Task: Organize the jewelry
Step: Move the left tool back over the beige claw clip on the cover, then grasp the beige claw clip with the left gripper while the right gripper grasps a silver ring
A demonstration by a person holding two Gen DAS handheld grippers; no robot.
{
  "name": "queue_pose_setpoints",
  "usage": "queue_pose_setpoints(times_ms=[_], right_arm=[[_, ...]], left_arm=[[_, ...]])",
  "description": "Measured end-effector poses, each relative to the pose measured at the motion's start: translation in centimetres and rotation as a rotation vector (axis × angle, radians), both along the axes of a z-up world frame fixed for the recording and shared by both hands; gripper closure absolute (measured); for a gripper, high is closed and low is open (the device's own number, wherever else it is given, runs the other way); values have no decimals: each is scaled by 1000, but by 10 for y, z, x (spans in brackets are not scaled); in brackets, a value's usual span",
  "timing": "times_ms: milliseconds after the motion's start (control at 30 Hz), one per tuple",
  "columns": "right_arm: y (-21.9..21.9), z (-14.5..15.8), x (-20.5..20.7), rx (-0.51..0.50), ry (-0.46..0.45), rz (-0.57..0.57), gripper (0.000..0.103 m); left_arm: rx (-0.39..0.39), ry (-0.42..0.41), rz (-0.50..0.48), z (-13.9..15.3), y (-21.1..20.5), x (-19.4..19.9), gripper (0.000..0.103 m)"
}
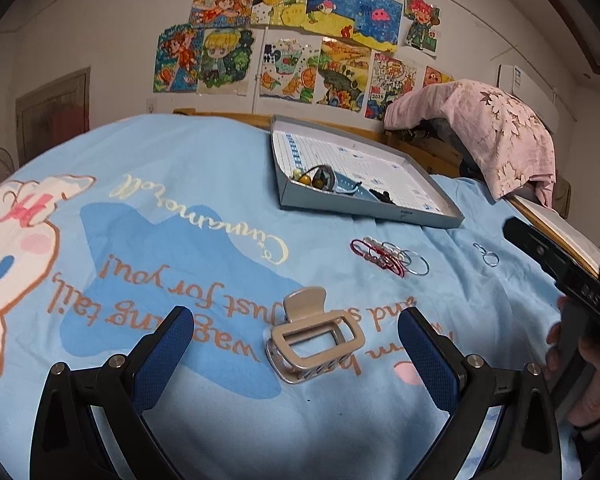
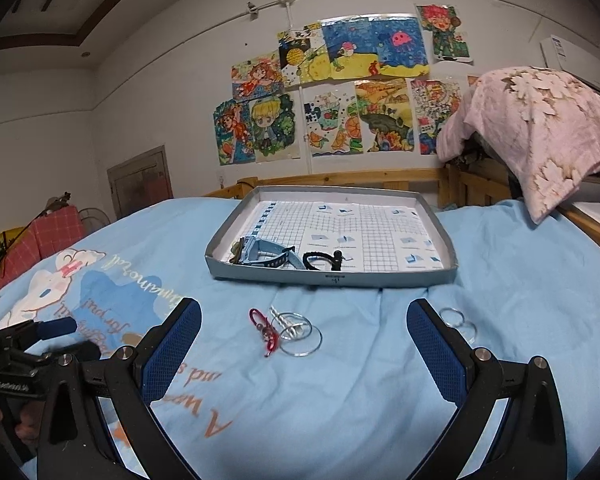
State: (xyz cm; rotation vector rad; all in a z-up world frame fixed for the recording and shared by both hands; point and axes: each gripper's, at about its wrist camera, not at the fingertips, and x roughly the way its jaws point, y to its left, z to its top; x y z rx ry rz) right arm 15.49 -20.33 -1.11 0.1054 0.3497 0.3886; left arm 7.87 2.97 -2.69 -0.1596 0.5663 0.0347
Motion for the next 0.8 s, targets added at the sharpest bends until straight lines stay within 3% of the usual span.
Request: queue_pose_setpoints(times_ms=[433, 800], right_arm=[[20, -9, 33, 6, 29, 78, 2], [26, -38, 61, -5, 192, 141, 2]], left_arm=[[-73, 139, -23, -27, 3, 32, 3], [-45, 212, -27, -39, -4, 58, 12]])
